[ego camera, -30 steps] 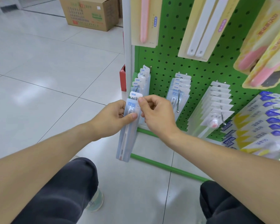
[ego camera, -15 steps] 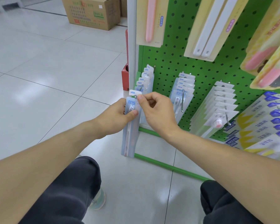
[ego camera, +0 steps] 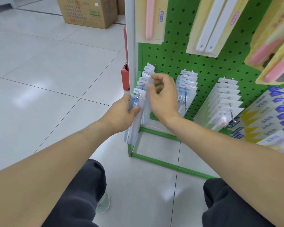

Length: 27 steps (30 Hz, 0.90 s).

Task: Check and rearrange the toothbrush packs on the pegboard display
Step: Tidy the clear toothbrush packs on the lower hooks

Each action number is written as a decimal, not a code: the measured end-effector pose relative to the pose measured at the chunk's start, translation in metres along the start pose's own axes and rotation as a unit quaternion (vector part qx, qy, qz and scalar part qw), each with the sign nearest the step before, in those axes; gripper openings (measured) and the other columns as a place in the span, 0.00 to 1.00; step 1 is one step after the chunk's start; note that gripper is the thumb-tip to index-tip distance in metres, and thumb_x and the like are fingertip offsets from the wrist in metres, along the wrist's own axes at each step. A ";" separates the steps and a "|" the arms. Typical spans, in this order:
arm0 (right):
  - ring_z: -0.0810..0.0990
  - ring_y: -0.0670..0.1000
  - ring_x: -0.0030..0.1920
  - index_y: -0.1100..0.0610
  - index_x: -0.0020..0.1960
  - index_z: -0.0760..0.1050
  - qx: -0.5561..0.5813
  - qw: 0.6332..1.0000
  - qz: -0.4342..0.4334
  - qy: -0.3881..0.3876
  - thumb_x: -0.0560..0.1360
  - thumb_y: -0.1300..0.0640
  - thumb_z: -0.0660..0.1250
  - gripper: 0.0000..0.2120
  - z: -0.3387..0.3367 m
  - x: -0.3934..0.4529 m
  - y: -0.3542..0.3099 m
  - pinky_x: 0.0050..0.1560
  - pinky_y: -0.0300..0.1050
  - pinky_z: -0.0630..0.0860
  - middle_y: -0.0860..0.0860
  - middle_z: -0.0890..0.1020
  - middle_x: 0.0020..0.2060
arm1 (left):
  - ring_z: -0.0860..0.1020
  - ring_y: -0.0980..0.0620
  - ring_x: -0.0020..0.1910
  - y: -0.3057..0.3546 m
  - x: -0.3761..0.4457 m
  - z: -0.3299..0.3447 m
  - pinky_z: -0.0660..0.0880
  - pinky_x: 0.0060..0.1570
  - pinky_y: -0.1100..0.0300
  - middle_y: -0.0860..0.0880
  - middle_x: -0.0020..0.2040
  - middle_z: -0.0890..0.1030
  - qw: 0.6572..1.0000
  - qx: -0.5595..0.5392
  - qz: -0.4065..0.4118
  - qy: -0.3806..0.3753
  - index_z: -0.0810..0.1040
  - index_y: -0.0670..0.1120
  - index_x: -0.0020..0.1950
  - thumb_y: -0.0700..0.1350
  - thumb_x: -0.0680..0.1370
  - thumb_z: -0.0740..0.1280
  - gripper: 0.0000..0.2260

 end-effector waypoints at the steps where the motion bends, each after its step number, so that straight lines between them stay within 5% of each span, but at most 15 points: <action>1: 0.77 0.46 0.45 0.55 0.59 0.77 -0.018 1.000 -0.013 -0.011 0.78 0.61 0.68 0.10 0.000 0.004 0.000 0.50 0.38 0.75 0.52 0.77 0.53 | 0.75 0.47 0.46 0.001 0.000 0.000 0.71 0.44 0.55 0.45 0.53 0.79 1.000 -0.002 -0.001 -0.001 0.71 0.43 0.62 0.48 0.83 0.62 0.11; 5: 0.77 0.37 0.41 0.57 0.51 0.81 -0.036 0.997 -0.027 -0.057 0.77 0.61 0.71 0.03 0.002 0.014 0.002 0.46 0.29 0.72 0.50 0.83 0.46 | 0.74 0.50 0.44 0.001 0.001 0.001 0.70 0.40 0.56 0.48 0.50 0.77 1.000 0.004 -0.006 -0.003 0.68 0.45 0.58 0.47 0.84 0.62 0.07; 9: 0.75 0.38 0.41 0.55 0.49 0.76 -0.049 0.996 -0.018 -0.067 0.80 0.61 0.68 0.02 0.002 0.013 0.000 0.45 0.29 0.71 0.45 0.80 0.43 | 0.75 0.50 0.45 0.002 0.001 0.002 0.70 0.40 0.57 0.48 0.50 0.77 1.000 0.002 -0.008 0.001 0.68 0.46 0.59 0.48 0.83 0.63 0.09; 16: 0.78 0.54 0.46 0.56 0.53 0.69 -0.147 0.980 -0.031 -0.134 0.83 0.58 0.60 0.02 -0.003 -0.004 -0.013 0.49 0.56 0.76 0.48 0.78 0.43 | 0.76 0.49 0.49 0.001 0.001 0.003 0.69 0.43 0.57 0.49 0.53 0.77 1.000 -0.013 -0.017 0.004 0.68 0.44 0.65 0.49 0.83 0.64 0.15; 20: 0.78 0.54 0.46 0.57 0.59 0.69 -0.177 0.969 -0.072 -0.157 0.81 0.61 0.62 0.08 -0.011 -0.018 -0.016 0.48 0.55 0.76 0.51 0.78 0.44 | 0.78 0.48 0.50 -0.002 0.003 0.000 0.73 0.46 0.55 0.48 0.53 0.79 0.999 -0.008 -0.030 0.016 0.68 0.44 0.64 0.51 0.82 0.65 0.15; 22: 0.77 0.52 0.46 0.56 0.61 0.68 -0.204 0.960 -0.075 -0.175 0.81 0.62 0.61 0.09 -0.016 -0.023 -0.013 0.46 0.50 0.74 0.50 0.77 0.45 | 0.77 0.48 0.49 -0.004 0.002 -0.002 0.71 0.41 0.56 0.47 0.52 0.80 0.998 0.002 -0.053 0.016 0.67 0.43 0.64 0.54 0.81 0.66 0.19; 25: 0.77 0.52 0.48 0.55 0.61 0.69 -0.242 0.945 -0.074 -0.206 0.81 0.62 0.61 0.10 -0.020 -0.034 -0.007 0.48 0.48 0.74 0.49 0.77 0.46 | 0.77 0.45 0.54 -0.008 -0.003 -0.004 0.75 0.48 0.52 0.44 0.56 0.79 0.988 0.062 -0.142 -0.010 0.64 0.39 0.69 0.60 0.79 0.66 0.30; 27: 0.78 0.52 0.50 0.56 0.61 0.72 -0.252 0.935 -0.073 -0.238 0.81 0.62 0.61 0.09 -0.021 -0.043 -0.006 0.51 0.49 0.75 0.48 0.77 0.46 | 0.80 0.43 0.50 -0.011 -0.009 -0.003 0.76 0.44 0.53 0.43 0.51 0.80 0.967 0.151 -0.192 -0.071 0.69 0.39 0.64 0.62 0.79 0.66 0.28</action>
Point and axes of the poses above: each hand's wrist, its own x-axis towards the middle knuckle, its own z-axis out of the palm, y = z × x, the point moved 6 cm from there along x, towards the middle knuckle
